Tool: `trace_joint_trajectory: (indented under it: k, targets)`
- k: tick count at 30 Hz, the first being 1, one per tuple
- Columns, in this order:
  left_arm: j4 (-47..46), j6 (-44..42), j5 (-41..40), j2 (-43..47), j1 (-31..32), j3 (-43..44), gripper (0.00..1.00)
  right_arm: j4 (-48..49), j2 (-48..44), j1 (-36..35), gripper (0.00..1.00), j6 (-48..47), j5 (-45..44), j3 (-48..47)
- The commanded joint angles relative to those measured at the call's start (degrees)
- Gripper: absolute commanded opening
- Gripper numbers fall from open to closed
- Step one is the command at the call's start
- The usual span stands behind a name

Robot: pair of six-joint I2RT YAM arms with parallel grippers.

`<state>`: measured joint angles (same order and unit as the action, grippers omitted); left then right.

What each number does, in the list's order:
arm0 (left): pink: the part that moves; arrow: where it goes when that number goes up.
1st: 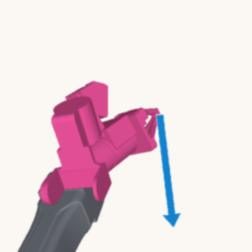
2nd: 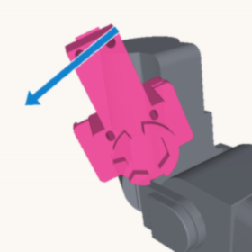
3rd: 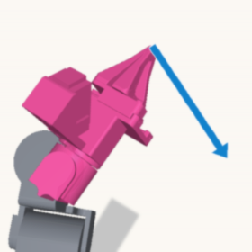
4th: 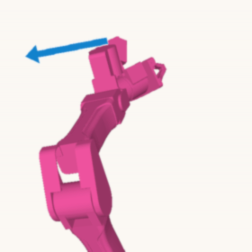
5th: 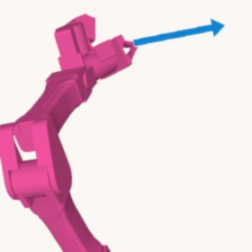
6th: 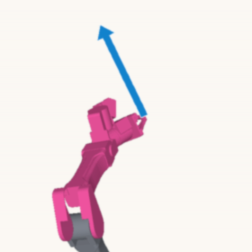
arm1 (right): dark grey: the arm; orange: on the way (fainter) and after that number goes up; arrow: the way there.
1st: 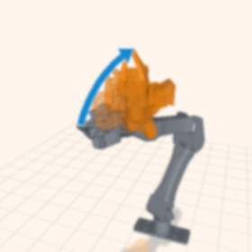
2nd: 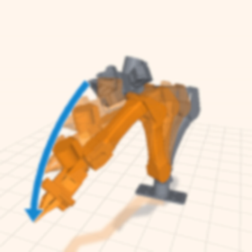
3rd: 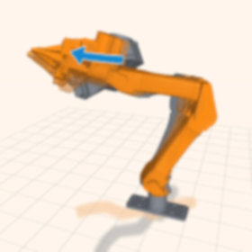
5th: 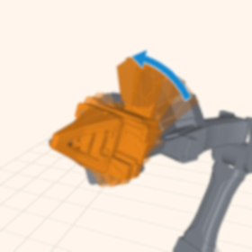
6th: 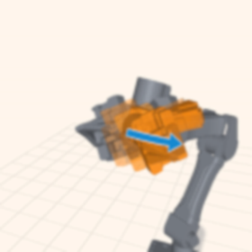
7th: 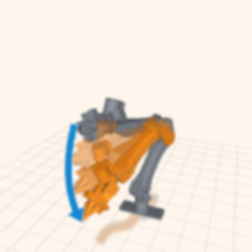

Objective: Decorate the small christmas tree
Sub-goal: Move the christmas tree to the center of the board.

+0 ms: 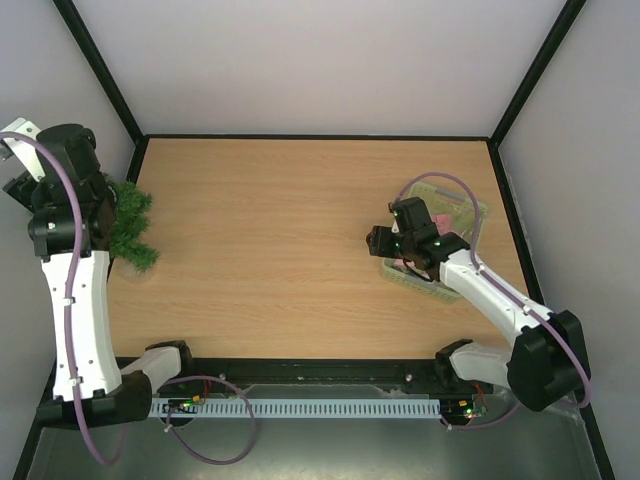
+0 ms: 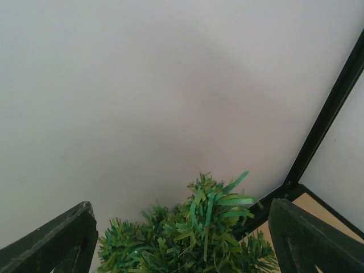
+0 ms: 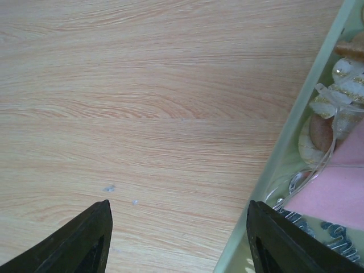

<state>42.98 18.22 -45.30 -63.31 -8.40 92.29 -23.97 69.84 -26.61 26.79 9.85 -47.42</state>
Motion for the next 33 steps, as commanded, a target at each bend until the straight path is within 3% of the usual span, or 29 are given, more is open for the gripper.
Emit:
trace_joint_trajectory:
  k: [1, 13, 24, 33]
  targets:
    - [-5.6, -1.1, 1.8, 0.6, -2.3, -4.0, 0.80, -2.3, -2.3, -0.1, 0.64, -0.8, 2.2, -1.1]
    - [-10.6, -4.9, 23.3, -2.0, -2.5, -2.9, 0.05, -2.6, -5.1, -0.1, 0.61, -0.9, 4.0, -1.1]
    - [-15.3, -2.8, 44.4, -3.9, -0.9, 1.3, 0.02, -2.5, -6.8, -0.1, 0.61, 0.3, 4.3, -1.8]
    - [-18.4, -1.7, 48.8, -6.0, 6.6, 4.6, 0.02, -1.8, -7.7, -0.1, 0.61, 0.7, 4.9, -1.0]
